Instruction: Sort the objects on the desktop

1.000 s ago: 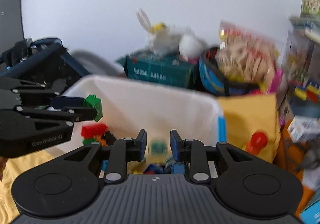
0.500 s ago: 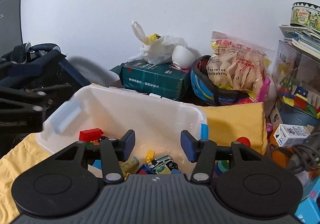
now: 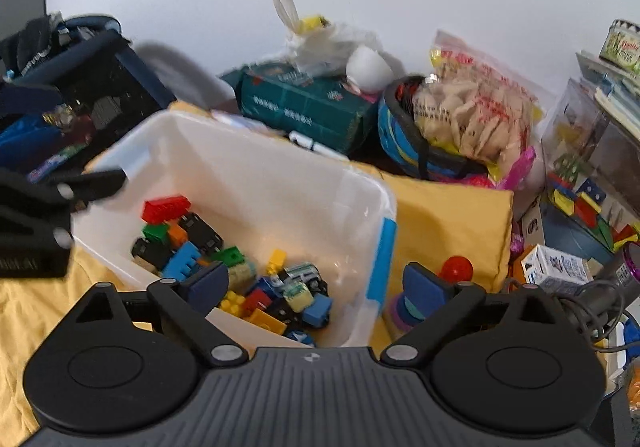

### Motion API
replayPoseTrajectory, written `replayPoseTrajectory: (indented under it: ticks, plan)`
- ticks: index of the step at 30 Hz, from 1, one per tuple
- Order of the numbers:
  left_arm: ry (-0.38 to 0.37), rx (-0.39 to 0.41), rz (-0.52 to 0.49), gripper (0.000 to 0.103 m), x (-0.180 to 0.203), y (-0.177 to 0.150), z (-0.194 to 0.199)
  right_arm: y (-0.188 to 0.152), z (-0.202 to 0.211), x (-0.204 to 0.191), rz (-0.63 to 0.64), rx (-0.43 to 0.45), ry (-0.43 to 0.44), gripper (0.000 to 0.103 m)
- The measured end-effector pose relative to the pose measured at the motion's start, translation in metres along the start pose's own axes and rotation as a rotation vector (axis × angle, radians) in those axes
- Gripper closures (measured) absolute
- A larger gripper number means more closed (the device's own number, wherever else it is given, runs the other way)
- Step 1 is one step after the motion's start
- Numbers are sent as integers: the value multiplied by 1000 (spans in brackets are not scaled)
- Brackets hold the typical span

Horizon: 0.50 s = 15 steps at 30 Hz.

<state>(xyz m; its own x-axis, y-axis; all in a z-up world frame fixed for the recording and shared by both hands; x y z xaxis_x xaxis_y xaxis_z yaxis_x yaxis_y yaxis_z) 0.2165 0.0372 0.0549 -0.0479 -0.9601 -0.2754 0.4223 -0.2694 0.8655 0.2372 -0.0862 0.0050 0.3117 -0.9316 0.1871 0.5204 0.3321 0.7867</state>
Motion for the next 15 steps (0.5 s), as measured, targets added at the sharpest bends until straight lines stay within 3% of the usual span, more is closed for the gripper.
replayPoseTrajectory:
  ticks: [4,9,15]
  plan:
    - [7,-48,15,11,-3,-1,-15,-1,-12,4,-12,-68,0,6]
    - [8,-97,19,11,-3,-9,-26,-1,-17,5,-32,-90,-10,4]
    - [28,-68,28,11,-8,-8,-19,0,-19,6,-47,-94,-20,3]
Point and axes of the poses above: each gripper's, at about its wrist camera, not at the fingertips, and z roughly against the way its jaws point, x to its right, y to its top, the point moved 7 cm from there along -z, roughly the way its jaws point, and after that the axes turned 9 degrees about x, right-handed, at the moved point
